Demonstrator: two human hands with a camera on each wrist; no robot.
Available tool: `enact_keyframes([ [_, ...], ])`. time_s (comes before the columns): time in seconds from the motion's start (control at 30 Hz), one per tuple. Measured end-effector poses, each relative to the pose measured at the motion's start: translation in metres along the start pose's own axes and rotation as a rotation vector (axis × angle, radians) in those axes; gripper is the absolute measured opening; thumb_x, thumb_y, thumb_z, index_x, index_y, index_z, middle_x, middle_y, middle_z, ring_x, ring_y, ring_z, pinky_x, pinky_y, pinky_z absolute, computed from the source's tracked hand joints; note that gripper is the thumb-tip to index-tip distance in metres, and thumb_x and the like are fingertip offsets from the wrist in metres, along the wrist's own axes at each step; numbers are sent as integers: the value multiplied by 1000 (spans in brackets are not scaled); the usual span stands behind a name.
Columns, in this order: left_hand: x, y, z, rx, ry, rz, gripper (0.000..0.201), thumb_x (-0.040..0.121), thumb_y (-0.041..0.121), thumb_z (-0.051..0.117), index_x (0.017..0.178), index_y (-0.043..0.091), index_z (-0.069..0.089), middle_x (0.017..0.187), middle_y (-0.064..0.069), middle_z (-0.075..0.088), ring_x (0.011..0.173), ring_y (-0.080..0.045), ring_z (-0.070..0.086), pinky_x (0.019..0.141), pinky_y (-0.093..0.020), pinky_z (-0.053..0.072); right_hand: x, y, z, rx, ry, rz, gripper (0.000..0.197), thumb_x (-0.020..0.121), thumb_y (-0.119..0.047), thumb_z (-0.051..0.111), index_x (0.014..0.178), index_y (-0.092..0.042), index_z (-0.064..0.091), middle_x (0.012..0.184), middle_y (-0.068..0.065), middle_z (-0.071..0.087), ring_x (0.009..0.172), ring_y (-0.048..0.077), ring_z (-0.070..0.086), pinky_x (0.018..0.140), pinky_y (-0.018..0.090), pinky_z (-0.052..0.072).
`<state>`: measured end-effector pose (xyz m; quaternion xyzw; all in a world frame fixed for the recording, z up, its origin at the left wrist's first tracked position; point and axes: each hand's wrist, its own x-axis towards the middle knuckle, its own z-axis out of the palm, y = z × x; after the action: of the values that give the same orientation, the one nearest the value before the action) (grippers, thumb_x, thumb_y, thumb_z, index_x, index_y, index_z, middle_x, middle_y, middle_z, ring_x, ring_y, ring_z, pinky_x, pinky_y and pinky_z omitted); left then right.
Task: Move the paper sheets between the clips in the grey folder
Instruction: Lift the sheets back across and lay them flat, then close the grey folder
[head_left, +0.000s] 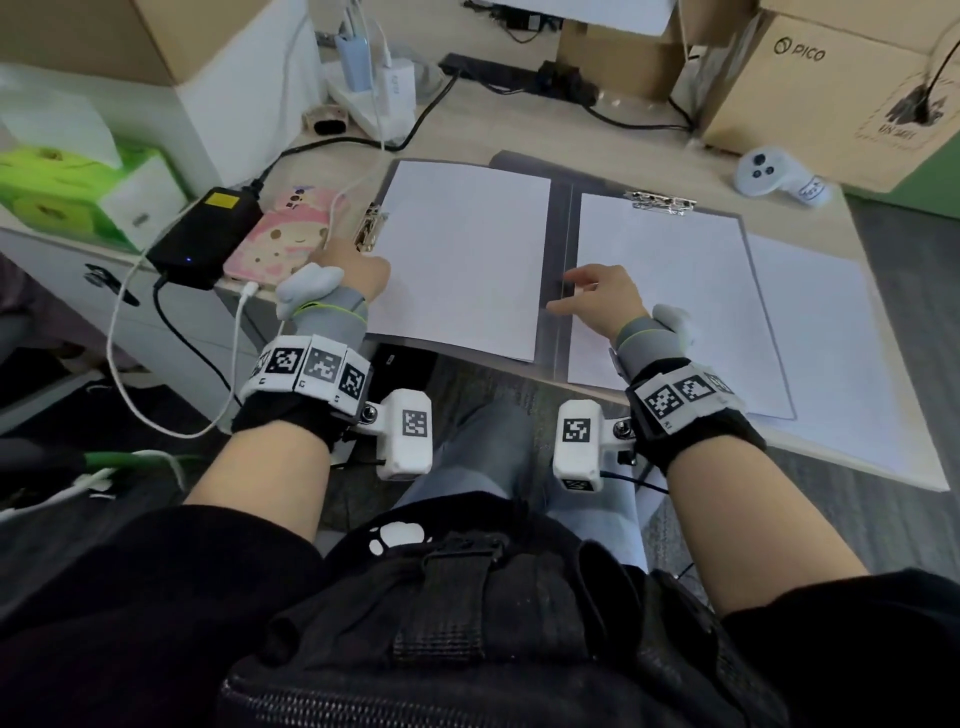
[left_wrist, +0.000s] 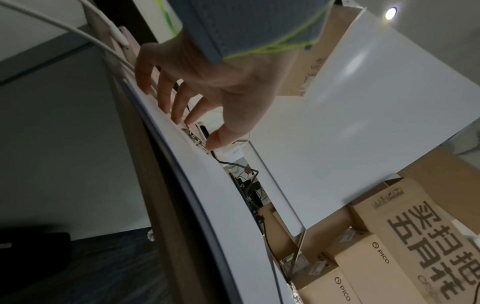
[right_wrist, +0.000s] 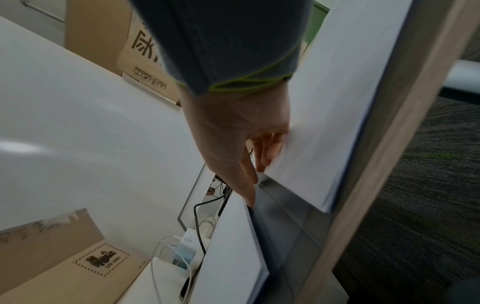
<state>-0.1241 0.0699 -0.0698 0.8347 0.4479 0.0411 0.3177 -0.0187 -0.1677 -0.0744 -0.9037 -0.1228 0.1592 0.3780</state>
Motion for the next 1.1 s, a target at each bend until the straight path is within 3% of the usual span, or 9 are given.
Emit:
enact_keyframes([
  [0.17, -3, -11, -8, -47, -58, -74, 49, 85, 27, 54, 128, 4, 47, 110, -19, 57, 96, -35, 55, 76, -33, 41, -12, -4, 9, -91, -7, 4, 54, 72, -27, 76, 123, -20, 62, 116, 7, 52, 120, 31, 49, 106, 39, 42],
  [0.3, -13, -21, -8, -37, -72, -48, 51, 87, 25, 56, 131, 2, 45, 127, -20, 55, 101, -36, 53, 77, -31, 36, -19, -5, 17, -186, -12, -1, 55, 77, -29, 72, 129, -27, 54, 139, 8, 36, 132, 31, 30, 110, 33, 29],
  [0.47, -17, -30, -16, -320, 34, -65, 43, 71, 23, 63, 108, 1, 62, 105, -17, 66, 83, -28, 56, 75, -33, 46, -28, -10, 22, -147, -15, -1, 49, 81, -22, 66, 128, -26, 54, 143, 6, 31, 134, 30, 23, 111, 37, 28],
  [0.57, -22, -29, -25, -528, 162, -13, 14, 72, 16, 58, 85, 19, 64, 82, -18, 57, 73, -27, 48, 72, -34, 48, -28, -13, 21, -143, 8, 12, 47, 80, -22, 67, 125, -26, 57, 141, 7, 38, 132, 31, 27, 108, 38, 32],
  [0.63, -24, -23, -36, -650, 240, 29, 21, 71, 15, 53, 81, 31, 62, 76, -14, 53, 70, -27, 47, 66, -28, 45, -29, -20, 22, -111, 15, 29, 46, 80, -23, 66, 125, -26, 58, 138, 9, 42, 131, 33, 29, 108, 40, 35],
  [0.7, -27, -10, -45, -851, 266, 72, 26, 69, 14, 55, 87, 24, 72, 79, -8, 67, 74, -27, 61, 64, -23, 53, -30, -26, 21, -86, 7, 44, 46, 79, -25, 66, 124, -23, 58, 134, 9, 47, 130, 33, 35, 108, 40, 36],
  [0.8, -41, 17, -54, -1122, 186, 246, 25, 76, 8, 56, 96, 8, 72, 86, -8, 67, 80, -21, 63, 63, -24, 53, -30, -33, 16, 9, -19, 15, 48, 79, -28, 69, 123, -12, 59, 122, 7, 57, 123, 29, 50, 108, 40, 40],
  [0.97, -71, 62, -55, -1209, -208, 515, 32, 90, 36, 40, 102, 17, 63, 83, 8, 65, 62, -3, 61, 53, -25, 47, -41, -46, 1, 263, 32, -59, 47, 88, -36, 61, 115, 2, 62, 87, 2, 58, 84, 16, 53, 80, 28, 49],
  [1.1, -91, 96, -34, -1049, -357, 679, 45, 93, 40, 36, 130, 20, 50, 124, -1, 59, 109, -14, 60, 63, -31, 54, -55, -46, -22, 393, 82, -67, 68, 89, -46, 54, 119, 15, 53, 122, 32, 57, 114, 42, 55, 99, 47, 47],
])
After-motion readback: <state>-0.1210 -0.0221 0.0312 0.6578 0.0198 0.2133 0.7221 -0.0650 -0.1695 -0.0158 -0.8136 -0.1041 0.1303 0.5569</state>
